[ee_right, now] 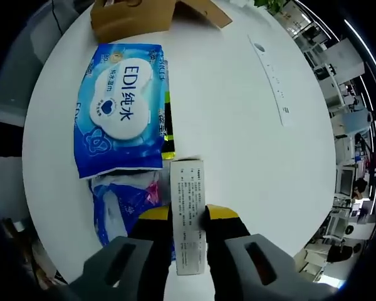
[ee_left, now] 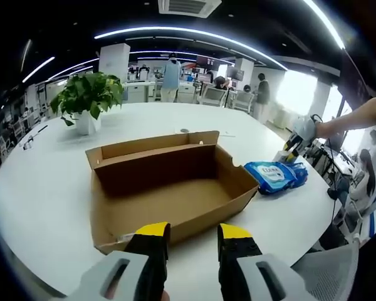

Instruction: Operate the shoe box by opening the lid, removing the specified soft item, and placing it in the target area until the item is outside and the box remains undamaged.

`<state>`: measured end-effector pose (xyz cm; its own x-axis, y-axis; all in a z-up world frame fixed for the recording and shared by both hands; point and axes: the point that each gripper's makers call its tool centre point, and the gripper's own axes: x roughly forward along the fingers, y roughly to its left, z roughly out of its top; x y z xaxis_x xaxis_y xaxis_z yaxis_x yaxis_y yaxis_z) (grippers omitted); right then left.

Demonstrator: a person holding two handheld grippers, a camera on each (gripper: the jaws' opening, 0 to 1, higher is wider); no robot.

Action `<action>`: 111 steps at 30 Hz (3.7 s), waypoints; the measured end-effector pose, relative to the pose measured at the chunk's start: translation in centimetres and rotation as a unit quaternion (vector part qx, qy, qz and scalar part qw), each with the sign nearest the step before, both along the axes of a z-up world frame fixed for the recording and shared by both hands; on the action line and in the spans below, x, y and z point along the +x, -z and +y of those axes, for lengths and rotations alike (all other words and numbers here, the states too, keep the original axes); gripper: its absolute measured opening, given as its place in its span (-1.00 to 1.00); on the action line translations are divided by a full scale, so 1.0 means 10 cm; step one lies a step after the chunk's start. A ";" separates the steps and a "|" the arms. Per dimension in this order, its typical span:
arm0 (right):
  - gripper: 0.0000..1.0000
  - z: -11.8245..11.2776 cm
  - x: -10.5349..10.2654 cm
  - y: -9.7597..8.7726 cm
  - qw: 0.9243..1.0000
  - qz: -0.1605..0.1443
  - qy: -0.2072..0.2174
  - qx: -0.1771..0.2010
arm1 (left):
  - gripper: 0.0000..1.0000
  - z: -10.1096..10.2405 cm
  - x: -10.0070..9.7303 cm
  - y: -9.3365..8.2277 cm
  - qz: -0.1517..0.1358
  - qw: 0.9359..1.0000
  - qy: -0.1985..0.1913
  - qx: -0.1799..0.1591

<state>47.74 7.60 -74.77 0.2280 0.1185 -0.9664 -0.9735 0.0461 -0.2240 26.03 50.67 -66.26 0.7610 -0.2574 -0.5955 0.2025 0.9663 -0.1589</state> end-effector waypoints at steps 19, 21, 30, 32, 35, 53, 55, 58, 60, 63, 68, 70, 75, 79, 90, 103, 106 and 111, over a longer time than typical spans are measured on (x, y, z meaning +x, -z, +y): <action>-0.67 0.05 -0.13 -0.06 1.000 0.009 -0.011 -0.016 | -0.39 0.06 -0.02 0.01 0.001 1.000 -0.007 -0.005; -0.66 0.06 -0.14 -0.10 1.000 0.005 -0.007 -0.016 | -0.39 0.06 -0.01 0.01 -0.001 1.000 -0.008 -0.005; -0.60 -0.01 -0.12 -0.31 1.000 -0.010 0.022 -0.004 | -0.39 0.09 0.00 0.01 -0.006 1.000 -0.008 -0.010; -0.58 -0.01 -0.12 -0.36 0.999 -0.013 0.033 0.004 | -0.39 0.07 -0.01 0.02 -0.005 1.000 -0.005 -0.013; -0.58 -0.03 -0.14 -0.41 0.999 -0.015 0.037 0.005 | -0.39 0.05 0.00 0.04 -0.005 1.000 0.001 -0.015; -0.51 -0.12 -0.40 -0.69 0.997 -0.043 0.062 -0.008 | -0.39 0.14 -0.07 0.01 -0.017 0.999 0.023 -0.028; -0.51 -0.12 -0.42 -0.71 0.997 -0.044 0.062 -0.009 | -0.39 0.16 -0.09 0.01 -0.018 0.999 0.024 -0.029; -0.51 -0.10 -0.46 -0.75 0.997 -0.048 0.066 -0.009 | -0.39 0.19 -0.12 0.00 -0.020 0.999 0.025 -0.031; -0.51 -0.09 -0.48 -0.77 0.997 -0.049 0.067 -0.010 | -0.39 0.21 -0.13 -0.01 -0.021 0.999 0.026 -0.031; -0.52 -0.06 -0.50 -0.80 0.996 -0.052 0.074 -0.007 | -0.39 0.26 -0.16 -0.03 -0.024 0.999 0.027 -0.032; -0.52 0.04 -0.51 -0.86 0.994 -0.057 0.098 0.009 | -0.39 0.36 -0.19 -0.06 -0.029 0.999 0.025 -0.033; -0.51 0.08 -0.48 -0.89 0.991 -0.067 0.117 0.017 | -0.39 0.41 -0.20 -0.08 -0.032 0.999 0.022 -0.036; -0.51 0.27 -0.41 -1.01 0.974 -0.087 0.191 0.081 | -0.39 0.51 -0.22 -0.09 -0.035 0.998 0.022 -0.037; -0.50 0.47 -0.41 -1.08 0.954 -0.097 0.242 0.145 | -0.39 0.58 -0.22 -0.09 -0.038 0.998 0.014 -0.045; -0.37 0.91 -0.58 -1.11 0.904 -0.082 0.323 0.267 | -0.39 0.64 -0.20 -0.11 -0.043 0.997 0.026 -0.053; -0.23 1.71 -0.89 -1.10 0.883 -0.059 0.313 0.344 | -0.39 0.77 -0.24 -0.11 -0.044 0.997 0.027 -0.055; -0.22 1.87 -0.92 -1.11 0.882 -0.060 0.308 0.350 | -0.39 0.79 -0.24 -0.09 -0.043 0.997 0.026 -0.055; -0.22 2.20 -0.98 -1.18 0.880 -0.052 0.289 0.373 | -0.39 0.80 -0.24 -0.10 -0.045 0.997 0.025 -0.057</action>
